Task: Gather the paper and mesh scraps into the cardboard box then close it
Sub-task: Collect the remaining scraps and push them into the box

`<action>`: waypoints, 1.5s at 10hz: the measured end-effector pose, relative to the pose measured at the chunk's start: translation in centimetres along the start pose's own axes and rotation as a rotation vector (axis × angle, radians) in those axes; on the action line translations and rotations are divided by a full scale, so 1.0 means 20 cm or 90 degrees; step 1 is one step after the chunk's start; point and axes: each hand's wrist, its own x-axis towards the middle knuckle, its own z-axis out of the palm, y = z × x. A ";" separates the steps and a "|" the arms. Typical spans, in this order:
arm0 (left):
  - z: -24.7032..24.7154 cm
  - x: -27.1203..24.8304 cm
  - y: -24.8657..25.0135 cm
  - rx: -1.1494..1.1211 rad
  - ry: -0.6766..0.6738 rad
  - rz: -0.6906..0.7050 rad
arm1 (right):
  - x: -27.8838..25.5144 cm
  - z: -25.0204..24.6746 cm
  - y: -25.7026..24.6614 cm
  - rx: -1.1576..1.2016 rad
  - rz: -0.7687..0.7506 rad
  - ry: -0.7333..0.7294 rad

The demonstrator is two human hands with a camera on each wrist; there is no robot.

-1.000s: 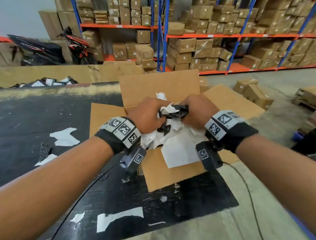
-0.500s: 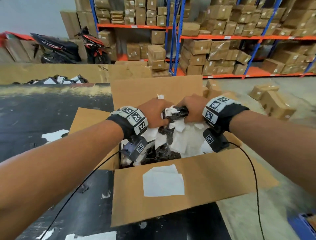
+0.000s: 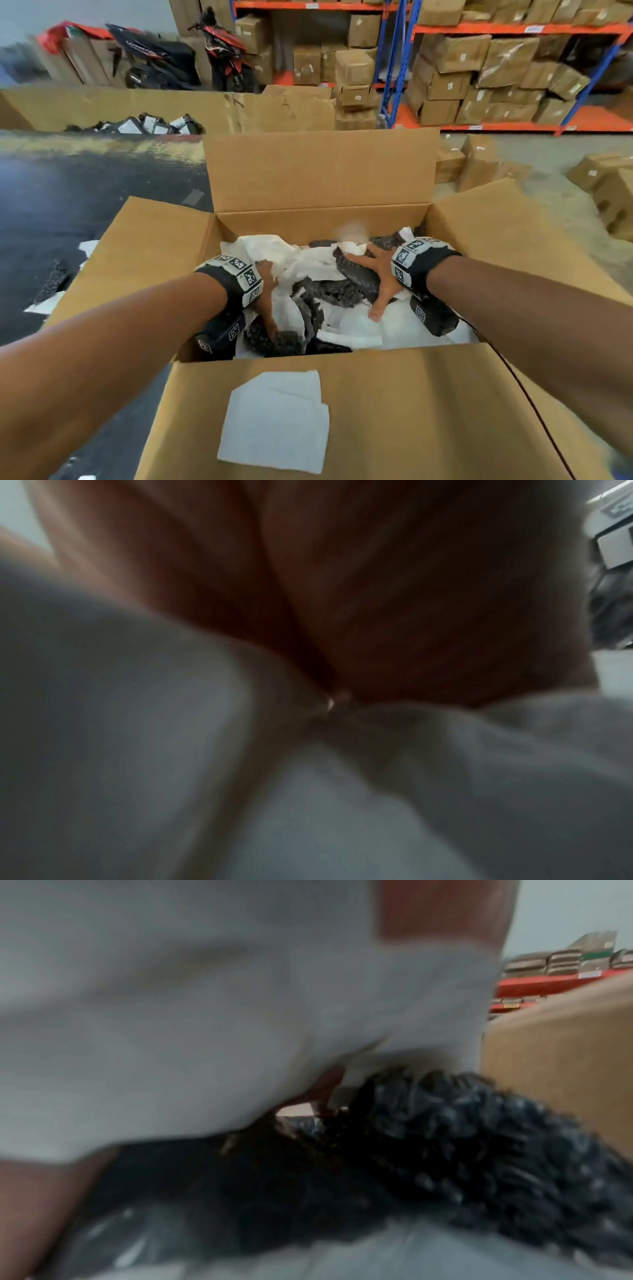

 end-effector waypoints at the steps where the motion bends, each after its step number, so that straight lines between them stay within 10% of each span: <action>1: 0.06 0.07 0.01 -0.003 0.012 -0.013 | 0.08 0.14 -0.09 0.008 -0.047 0.007; 3: 0.03 0.12 -0.04 -0.012 0.004 -0.018 | 0.19 0.20 -0.14 0.151 0.009 0.029; 8: -0.31 -0.52 -0.16 -0.061 0.306 0.107 | 0.08 0.10 -0.08 0.077 -0.105 0.204; 11: 0.00 -1.00 0.09 -0.104 0.130 0.381 | 0.12 0.14 -0.10 0.012 -0.165 0.191; 15: 0.07 -0.74 -0.06 -0.226 0.357 0.422 | 0.15 0.17 -0.09 -0.017 -0.177 0.181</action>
